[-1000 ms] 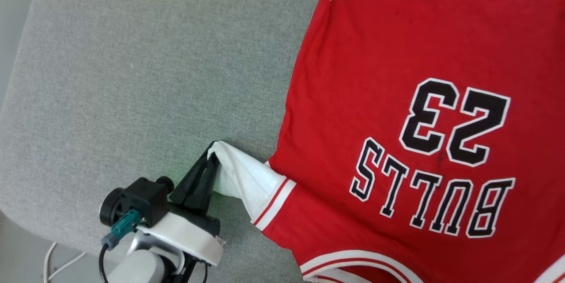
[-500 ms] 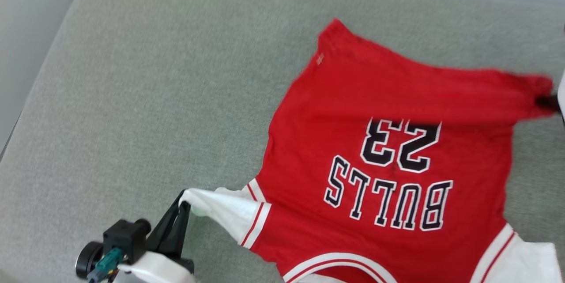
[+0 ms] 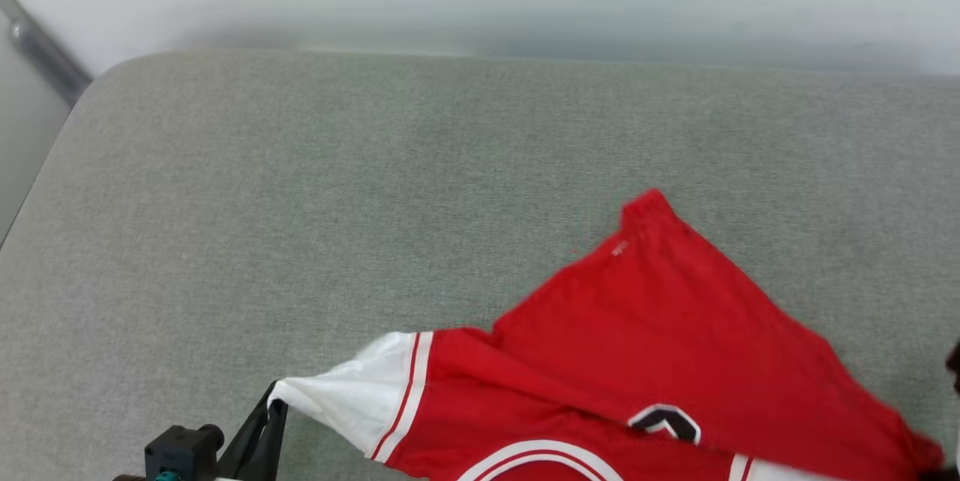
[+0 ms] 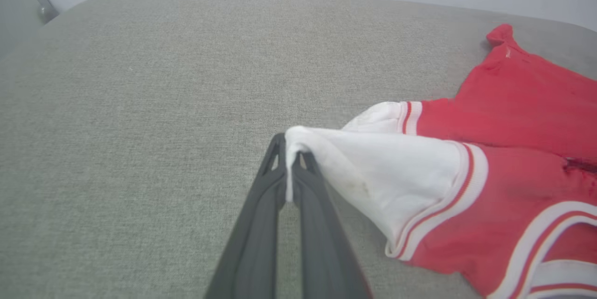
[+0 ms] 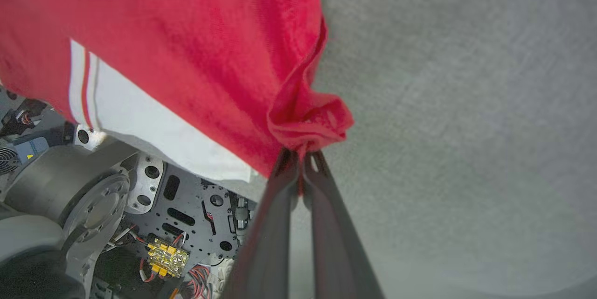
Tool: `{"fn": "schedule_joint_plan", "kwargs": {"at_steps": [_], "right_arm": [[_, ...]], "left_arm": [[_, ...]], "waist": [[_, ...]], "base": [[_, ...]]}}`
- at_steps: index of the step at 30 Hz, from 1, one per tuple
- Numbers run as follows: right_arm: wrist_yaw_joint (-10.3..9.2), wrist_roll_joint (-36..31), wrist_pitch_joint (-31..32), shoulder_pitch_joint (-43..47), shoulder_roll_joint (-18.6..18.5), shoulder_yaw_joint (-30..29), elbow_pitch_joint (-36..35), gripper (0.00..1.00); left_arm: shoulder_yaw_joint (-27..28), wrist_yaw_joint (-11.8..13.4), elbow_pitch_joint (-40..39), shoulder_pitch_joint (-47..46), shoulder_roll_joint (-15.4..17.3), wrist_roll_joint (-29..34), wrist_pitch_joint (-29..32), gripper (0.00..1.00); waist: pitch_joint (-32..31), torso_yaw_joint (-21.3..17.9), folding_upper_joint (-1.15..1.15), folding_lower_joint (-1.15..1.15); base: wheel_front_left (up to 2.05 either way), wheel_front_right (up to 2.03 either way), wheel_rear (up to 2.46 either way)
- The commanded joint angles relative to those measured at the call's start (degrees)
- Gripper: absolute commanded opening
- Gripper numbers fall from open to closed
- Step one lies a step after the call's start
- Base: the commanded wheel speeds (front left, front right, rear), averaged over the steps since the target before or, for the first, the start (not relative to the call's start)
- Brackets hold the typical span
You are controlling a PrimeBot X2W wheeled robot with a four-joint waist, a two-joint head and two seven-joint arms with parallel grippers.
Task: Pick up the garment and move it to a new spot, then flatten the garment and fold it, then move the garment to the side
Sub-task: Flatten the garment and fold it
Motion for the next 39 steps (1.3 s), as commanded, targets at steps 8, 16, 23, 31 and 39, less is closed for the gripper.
{"fn": "schedule_joint_plan", "kwargs": {"at_steps": [8,16,23,31,39], "right_arm": [[-0.02,-0.6,-5.06,11.1,4.11,-3.86,0.85,0.0],[-0.02,-3.47,-7.77,5.16,5.51,-10.44,-4.36,1.0],[-0.02,-5.93,-6.1,-7.57,5.18,-11.04,-10.37,1.0],[-0.02,-10.21,2.69,-25.7,9.13,1.19,-8.04,1.0],[-0.02,-13.13,5.49,-37.69,14.82,11.58,1.95,1.0]], "left_arm": [[0.44,0.42,-0.15,0.53,0.4,-0.27,-0.04,0.0],[-0.06,-0.09,0.3,-0.86,0.17,0.09,-0.05,0.0],[-0.75,-0.58,0.26,-2.9,-0.28,0.79,-0.02,0.0],[-1.31,-1.41,0.49,-6.37,-1.61,1.83,-0.06,0.0],[-1.96,-2.44,0.86,-9.44,-3.2,2.93,-0.11,0.0]], "waist": [[0.48,-1.61,0.0,0.01],[1.02,-1.68,0.0,0.01],[2.68,-0.03,0.0,0.01],[6.56,2.16,0.0,0.01],[10.27,4.54,0.0,0.01]], "base": [[0.0,0.0,0.0],[0.0,0.0,0.0],[0.0,0.0,0.0],[0.0,0.0,0.0],[0.0,0.0,0.0]]}}
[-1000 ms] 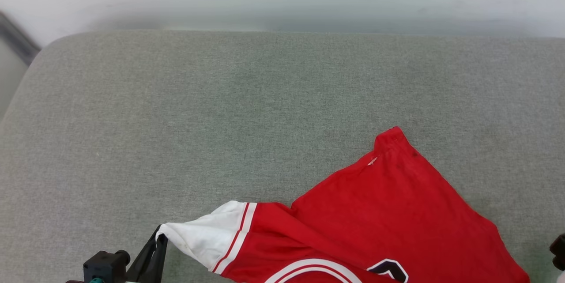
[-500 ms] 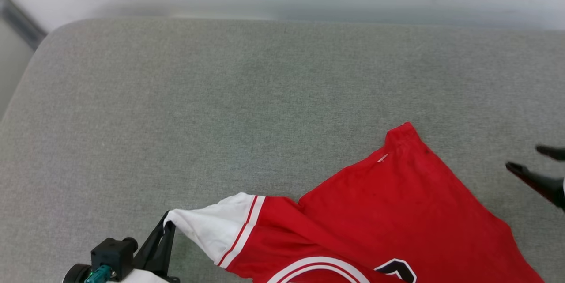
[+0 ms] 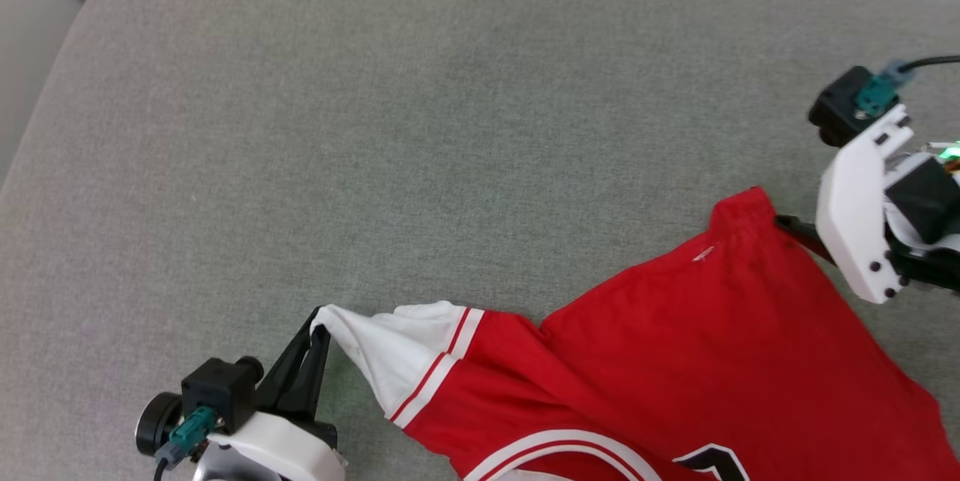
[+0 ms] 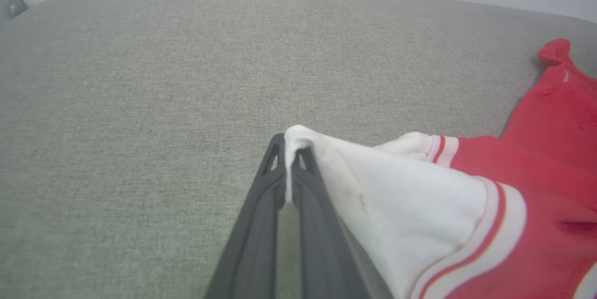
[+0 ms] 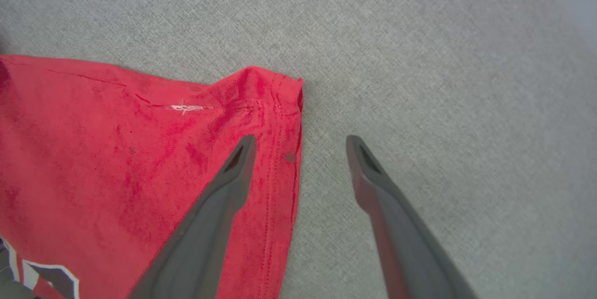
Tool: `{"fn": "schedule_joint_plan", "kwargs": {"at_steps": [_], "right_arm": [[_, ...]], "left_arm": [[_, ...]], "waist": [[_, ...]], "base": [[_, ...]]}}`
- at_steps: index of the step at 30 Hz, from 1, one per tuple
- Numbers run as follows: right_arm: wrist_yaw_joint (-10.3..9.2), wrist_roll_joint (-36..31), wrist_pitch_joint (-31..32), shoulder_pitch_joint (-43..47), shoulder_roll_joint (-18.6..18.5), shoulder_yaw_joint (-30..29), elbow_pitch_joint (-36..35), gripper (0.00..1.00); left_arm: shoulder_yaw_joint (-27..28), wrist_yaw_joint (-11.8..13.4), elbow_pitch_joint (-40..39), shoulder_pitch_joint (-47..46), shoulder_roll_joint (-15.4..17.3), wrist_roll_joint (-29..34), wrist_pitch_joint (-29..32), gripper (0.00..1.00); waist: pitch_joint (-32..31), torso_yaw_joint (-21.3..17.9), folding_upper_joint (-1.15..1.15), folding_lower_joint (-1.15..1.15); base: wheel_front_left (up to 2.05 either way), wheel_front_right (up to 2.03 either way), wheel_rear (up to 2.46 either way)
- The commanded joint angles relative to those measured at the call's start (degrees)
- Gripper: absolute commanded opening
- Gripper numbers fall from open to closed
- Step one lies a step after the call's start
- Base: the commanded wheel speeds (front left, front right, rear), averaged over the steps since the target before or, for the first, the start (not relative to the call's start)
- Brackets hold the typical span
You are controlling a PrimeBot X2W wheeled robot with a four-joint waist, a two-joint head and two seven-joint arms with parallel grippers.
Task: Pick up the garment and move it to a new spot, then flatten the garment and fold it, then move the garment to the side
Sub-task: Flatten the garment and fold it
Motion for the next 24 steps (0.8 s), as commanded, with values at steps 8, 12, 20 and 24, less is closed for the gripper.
{"fn": "schedule_joint_plan", "kwargs": {"at_steps": [8,12,20,24], "right_arm": [[-0.02,0.69,-4.54,-7.69,4.32,12.75,13.41,1.0],[0.04,2.12,-4.52,-6.83,4.0,19.39,16.62,1.0],[-0.03,5.69,-13.3,-10.67,4.47,22.69,19.81,0.0],[-0.03,6.93,-19.41,-12.6,4.63,23.52,19.86,0.0]], "left_arm": [[0.82,-1.02,0.14,-3.2,-2.08,1.74,-0.14,0.0],[1.31,-1.39,0.6,-3.2,-2.77,2.24,-0.15,0.0],[2.39,-2.11,1.6,-2.73,-3.17,3.23,-0.14,0.0],[3.11,-2.24,1.19,-2.27,-2.7,3.99,-0.15,0.0]], "waist": [[5.03,2.77,0.0,-0.01],[5.33,2.75,0.0,-0.01],[3.21,1.4,0.0,-0.01],[0.27,0.46,0.0,-0.01]], "base": [[0.0,0.0,0.0],[0.0,0.0,0.0],[0.0,0.0,0.0],[0.0,0.0,0.0]]}}
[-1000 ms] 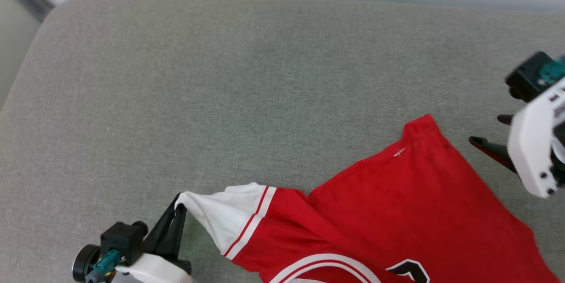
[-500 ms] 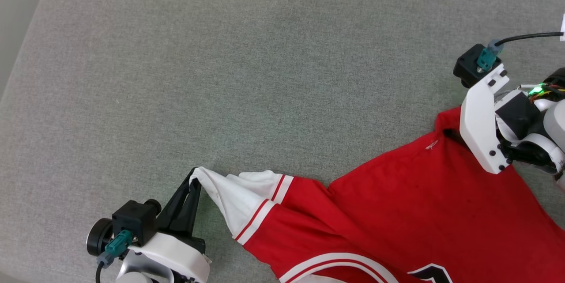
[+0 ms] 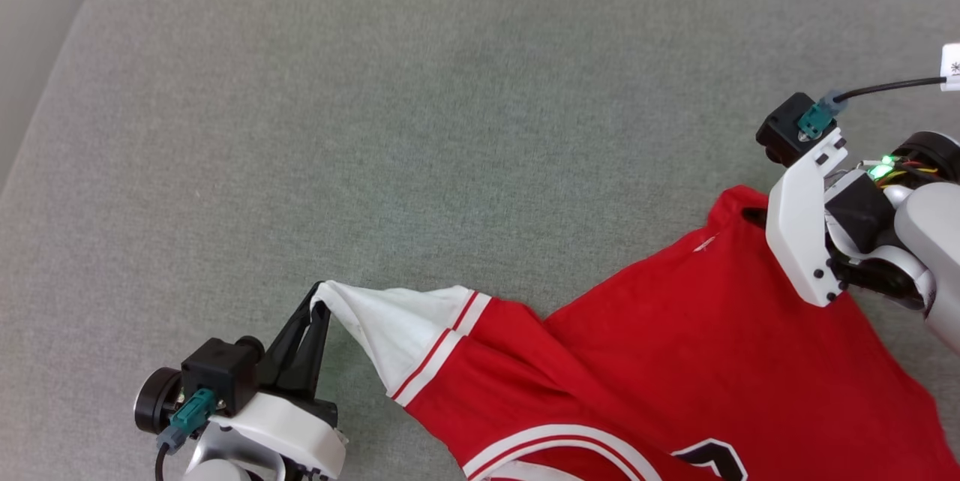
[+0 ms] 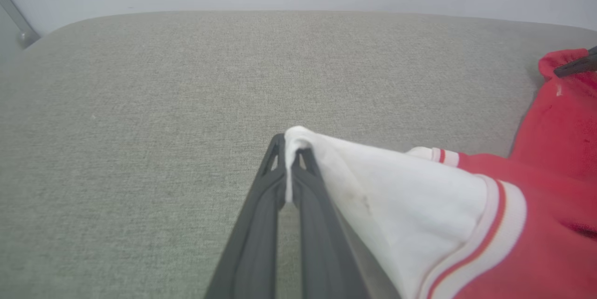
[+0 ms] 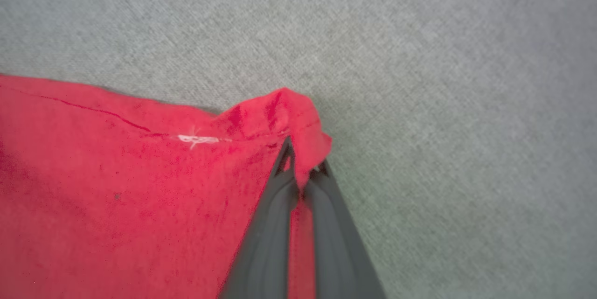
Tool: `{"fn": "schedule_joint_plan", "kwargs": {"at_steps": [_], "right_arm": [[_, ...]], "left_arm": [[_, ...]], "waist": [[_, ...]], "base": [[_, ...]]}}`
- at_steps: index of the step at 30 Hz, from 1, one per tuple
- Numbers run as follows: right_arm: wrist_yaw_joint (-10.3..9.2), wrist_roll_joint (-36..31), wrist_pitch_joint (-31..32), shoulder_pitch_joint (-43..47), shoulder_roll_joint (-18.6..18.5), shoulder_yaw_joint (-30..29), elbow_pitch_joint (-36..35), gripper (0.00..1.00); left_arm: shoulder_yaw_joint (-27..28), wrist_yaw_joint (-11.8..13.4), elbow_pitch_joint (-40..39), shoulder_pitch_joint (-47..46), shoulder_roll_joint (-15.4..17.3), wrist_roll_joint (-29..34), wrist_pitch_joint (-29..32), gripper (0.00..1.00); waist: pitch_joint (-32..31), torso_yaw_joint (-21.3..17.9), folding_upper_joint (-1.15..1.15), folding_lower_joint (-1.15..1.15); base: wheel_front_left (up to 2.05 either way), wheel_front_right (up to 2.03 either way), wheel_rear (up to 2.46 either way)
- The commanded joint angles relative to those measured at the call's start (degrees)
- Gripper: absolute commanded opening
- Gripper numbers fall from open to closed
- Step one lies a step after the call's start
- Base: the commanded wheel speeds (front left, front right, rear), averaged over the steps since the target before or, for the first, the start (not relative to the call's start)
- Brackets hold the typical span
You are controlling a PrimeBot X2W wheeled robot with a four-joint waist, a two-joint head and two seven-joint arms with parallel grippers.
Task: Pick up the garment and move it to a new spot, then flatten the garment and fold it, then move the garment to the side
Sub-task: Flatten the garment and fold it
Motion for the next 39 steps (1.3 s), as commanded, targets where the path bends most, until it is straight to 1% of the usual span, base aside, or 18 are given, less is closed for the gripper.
{"fn": "schedule_joint_plan", "kwargs": {"at_steps": [1,7,12,15,18,22,25,31,35,39], "right_arm": [[-0.04,0.56,-2.15,-0.8,0.07,0.85,-0.09,0.0],[-0.04,2.54,-10.74,-1.09,-1.74,2.47,-2.07,0.0],[-0.04,3.94,-17.02,-1.8,-3.07,0.9,-3.16,0.0],[-0.04,3.84,-20.46,-2.77,-3.65,-0.88,-3.34,0.0],[-0.04,3.18,-23.18,-3.63,-3.47,-2.94,-3.21,0.0],[-0.04,1.16,-25.95,-5.71,-2.48,-6.46,-2.4,0.0],[-0.04,-1.33,-26.9,-7.98,-1.57,-9.28,-1.41,0.0],[-0.04,-6.22,-28.24,-14.85,1.99,-17.14,1.39,0.0],[-0.04,-10.38,-27.89,-20.2,5.15,-21.77,3.55,0.0],[-0.04,-14.76,-26.12,-26.87,6.79,-24.78,5.24,0.0]], "left_arm": [[0.42,-0.25,-0.15,0.43,0.45,0.66,-0.14,0.0],[0.92,0.05,-1.46,-1.5,2.58,1.8,0.36,0.0],[3.1,0.41,-3.69,-4.37,5.2,1.77,1.61,0.0],[4.12,-0.05,-5.57,-7.29,7.03,2.29,2.91,0.0],[4.57,-0.54,-7.59,-10.98,8.0,2.28,4.8,0.0],[5.18,-1.54,-9.23,-18.6,8.58,2.53,7.2,0.0],[5.73,-2.87,-9.12,-25.07,8.57,2.29,8.75,0.0],[6.71,-5.54,-7.46,-39.49,9.1,2.23,11.73,0.0],[6.62,-7.34,-5.5,-49.71,8.58,2.38,13.62,0.0],[5.93,-9.34,-1.74,-60.37,7.96,2.97,15.17,0.0]], "waist": [[-2.71,-0.99,0.0,-0.01],[-7.9,-2.82,0.0,-0.01],[-10.75,-4.94,0.0,-0.01],[-11.51,-6.2,0.0,-0.01],[-11.62,-7.16,0.0,-0.01],[-10.38,-8.37,0.0,-0.01],[-8.85,-9.31,0.0,-0.01],[-4.18,-11.43,0.0,-0.01],[-0.77,-12.01,0.0,-0.01],[2.61,-12.15,0.0,-0.01]], "base": [[0.0,0.0,0.0],[0.0,0.0,0.0],[0.0,0.0,0.0],[0.0,0.0,0.0],[0.0,0.0,0.0],[0.0,0.0,0.0],[0.0,0.0,0.0],[0.0,0.0,0.0],[0.0,0.0,0.0],[0.0,0.0,0.0]]}}
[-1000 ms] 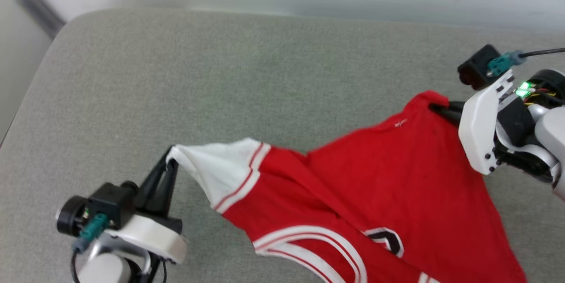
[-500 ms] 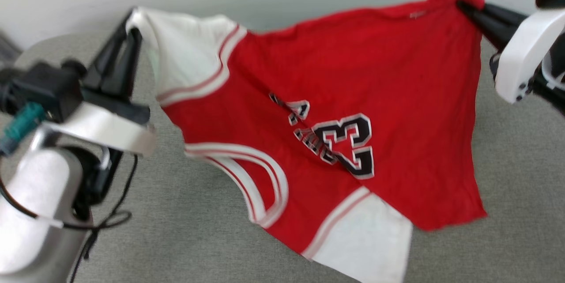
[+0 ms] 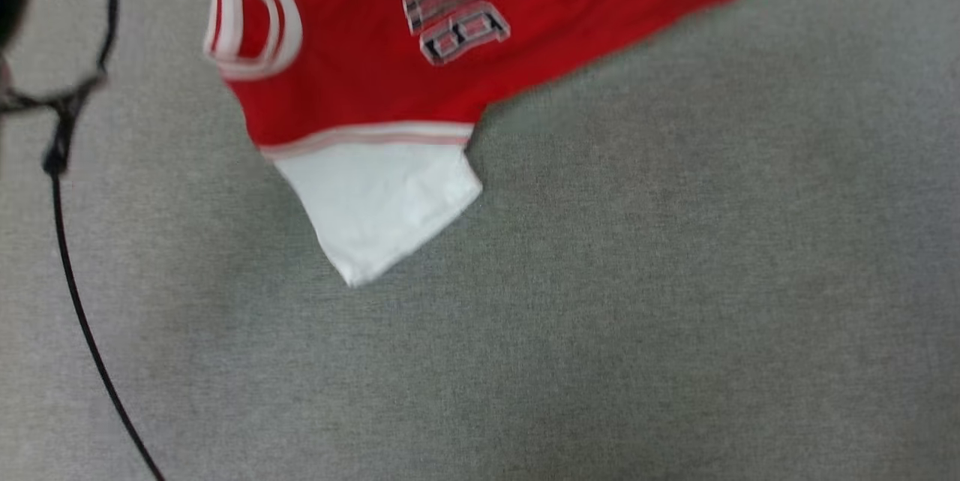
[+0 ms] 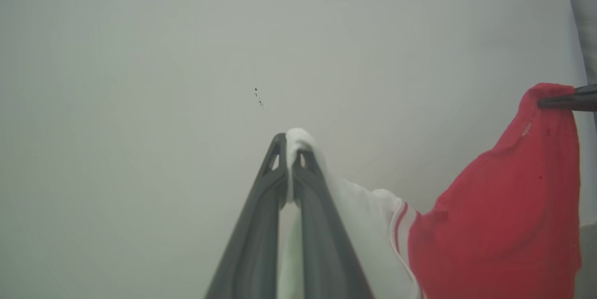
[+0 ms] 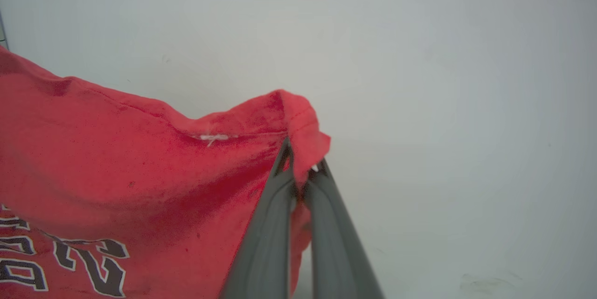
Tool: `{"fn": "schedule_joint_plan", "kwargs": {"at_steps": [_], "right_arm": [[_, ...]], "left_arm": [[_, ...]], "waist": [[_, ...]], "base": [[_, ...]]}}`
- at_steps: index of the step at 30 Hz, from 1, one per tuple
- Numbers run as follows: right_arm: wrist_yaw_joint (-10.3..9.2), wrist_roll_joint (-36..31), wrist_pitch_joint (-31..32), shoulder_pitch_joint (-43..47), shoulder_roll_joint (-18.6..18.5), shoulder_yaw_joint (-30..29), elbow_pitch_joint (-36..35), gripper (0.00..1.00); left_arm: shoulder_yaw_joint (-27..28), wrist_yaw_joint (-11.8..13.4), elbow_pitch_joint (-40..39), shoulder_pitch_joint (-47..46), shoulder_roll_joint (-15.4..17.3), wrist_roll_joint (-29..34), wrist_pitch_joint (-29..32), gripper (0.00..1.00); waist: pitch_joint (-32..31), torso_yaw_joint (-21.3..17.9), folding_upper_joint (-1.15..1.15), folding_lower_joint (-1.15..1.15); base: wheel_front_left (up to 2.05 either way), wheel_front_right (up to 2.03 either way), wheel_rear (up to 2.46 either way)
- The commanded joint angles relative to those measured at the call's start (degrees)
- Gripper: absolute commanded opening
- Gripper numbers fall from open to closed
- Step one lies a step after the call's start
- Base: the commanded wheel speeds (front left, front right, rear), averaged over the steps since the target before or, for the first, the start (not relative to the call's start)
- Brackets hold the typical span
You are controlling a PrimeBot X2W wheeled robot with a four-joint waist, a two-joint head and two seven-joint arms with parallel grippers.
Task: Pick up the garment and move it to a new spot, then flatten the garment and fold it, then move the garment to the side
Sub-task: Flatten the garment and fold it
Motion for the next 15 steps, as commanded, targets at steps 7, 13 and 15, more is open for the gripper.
{"fn": "schedule_joint_plan", "kwargs": {"at_steps": [7,13,15], "right_arm": [[-0.04,-7.84,1.89,-15.85,2.61,-4.73,4.07,0.0],[-0.04,-11.48,0.46,-23.61,3.96,-6.78,7.2,0.0],[-0.04,-12.44,-0.34,-25.45,4.66,-7.21,8.81,0.0]], "left_arm": [[-2.03,-3.17,9.39,-22.81,-2.1,1.25,0.67,0.0],[-3.82,-4.13,16.27,-34.02,-2.96,1.5,-0.72,0.0],[-4.72,-4.31,18.79,-37.12,-2.83,1.78,-1.63,0.0]], "waist": [[8.7,0.42,0.0,0.0],[11.61,1.08,0.0,0.0],[12.42,1.1,0.0,0.0]], "base": [[0.0,0.0,0.0],[0.0,0.0,0.0],[0.0,0.0,0.0]]}}
